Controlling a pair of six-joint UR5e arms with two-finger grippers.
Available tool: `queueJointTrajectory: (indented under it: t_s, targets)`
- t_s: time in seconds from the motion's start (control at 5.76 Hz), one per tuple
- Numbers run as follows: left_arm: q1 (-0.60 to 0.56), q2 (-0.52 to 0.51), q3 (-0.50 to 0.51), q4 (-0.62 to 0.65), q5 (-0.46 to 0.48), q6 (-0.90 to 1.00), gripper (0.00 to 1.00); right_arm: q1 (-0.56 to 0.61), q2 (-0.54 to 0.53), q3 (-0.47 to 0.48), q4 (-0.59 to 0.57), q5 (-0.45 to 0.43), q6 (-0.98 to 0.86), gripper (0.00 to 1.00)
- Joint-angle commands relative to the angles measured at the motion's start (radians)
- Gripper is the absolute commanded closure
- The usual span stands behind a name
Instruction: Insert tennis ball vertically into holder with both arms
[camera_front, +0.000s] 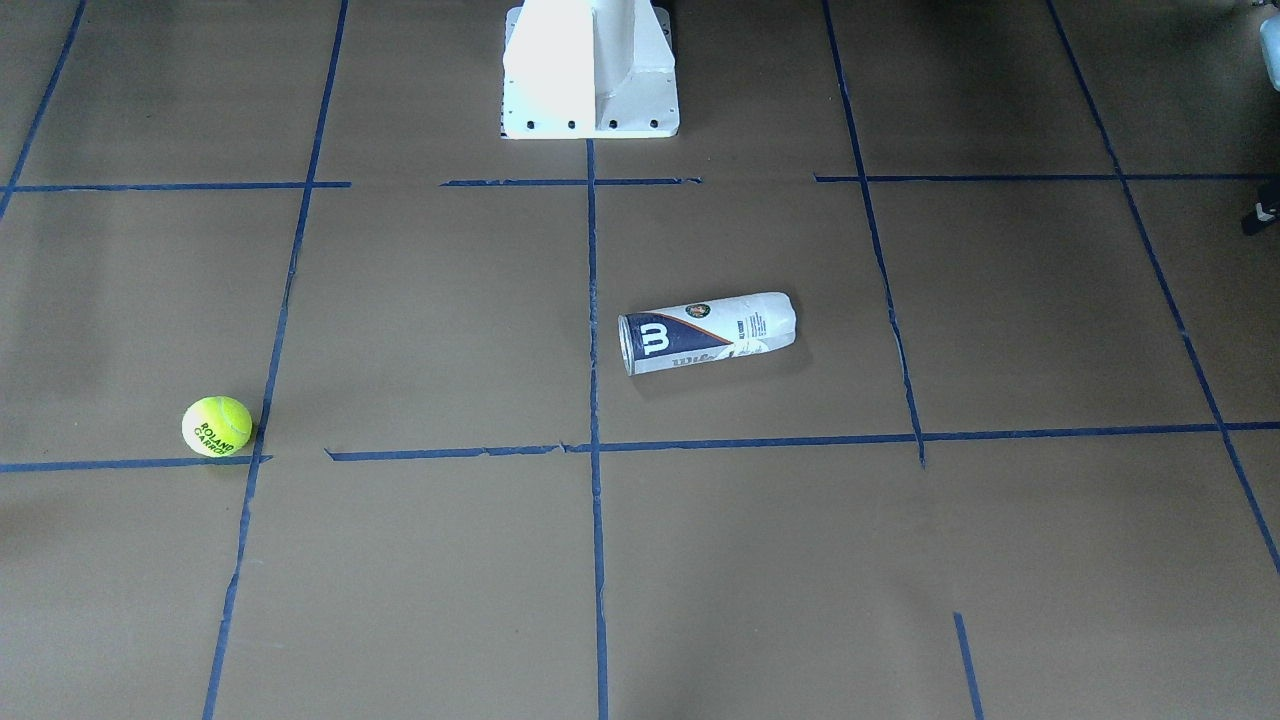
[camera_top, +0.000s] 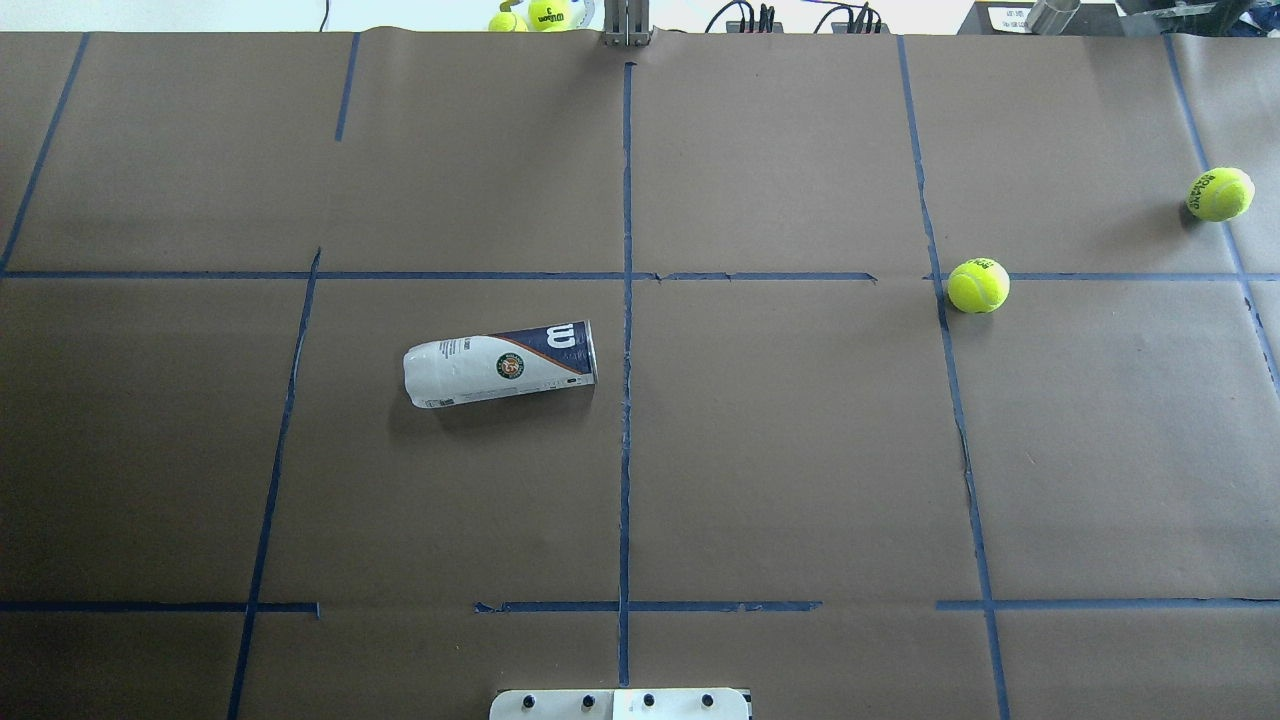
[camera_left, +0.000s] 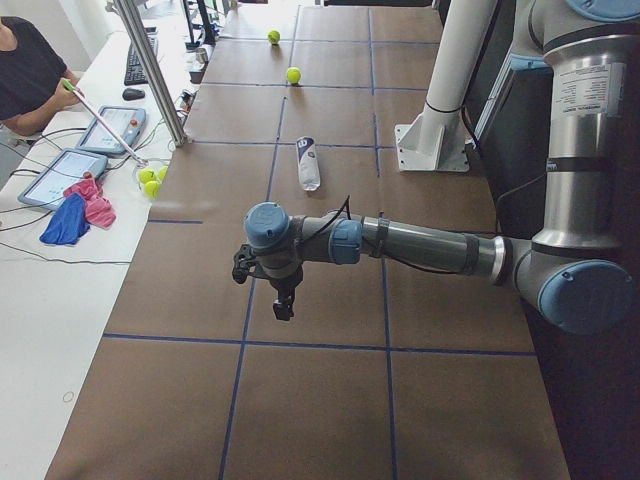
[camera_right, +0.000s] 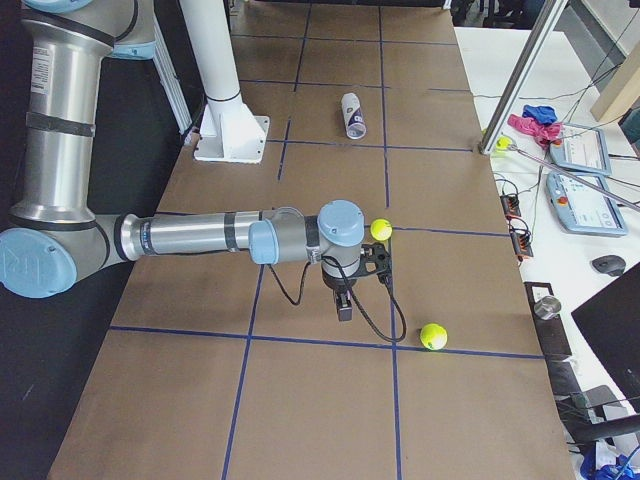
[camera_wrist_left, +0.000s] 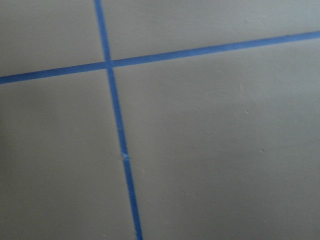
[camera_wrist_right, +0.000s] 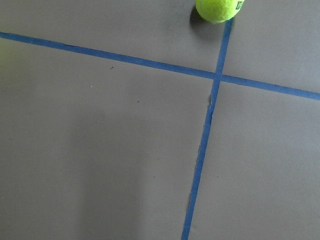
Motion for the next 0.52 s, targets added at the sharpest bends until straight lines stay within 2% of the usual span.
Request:
queueJointTrajectory:
  t_s: [0.0,0.35]
  targets:
    - [-0.027,-0.027,0.011,0.007,0.008,-0.005,0.0,0.001,-0.002,0.01,-0.001,-0.031,-0.001,0.0]
    - [-0.023,-0.023,0.006,-0.001,0.032,-0.005,0.0,-0.001,-0.001,0.012,-0.004,-0.017,0.002,0.0]
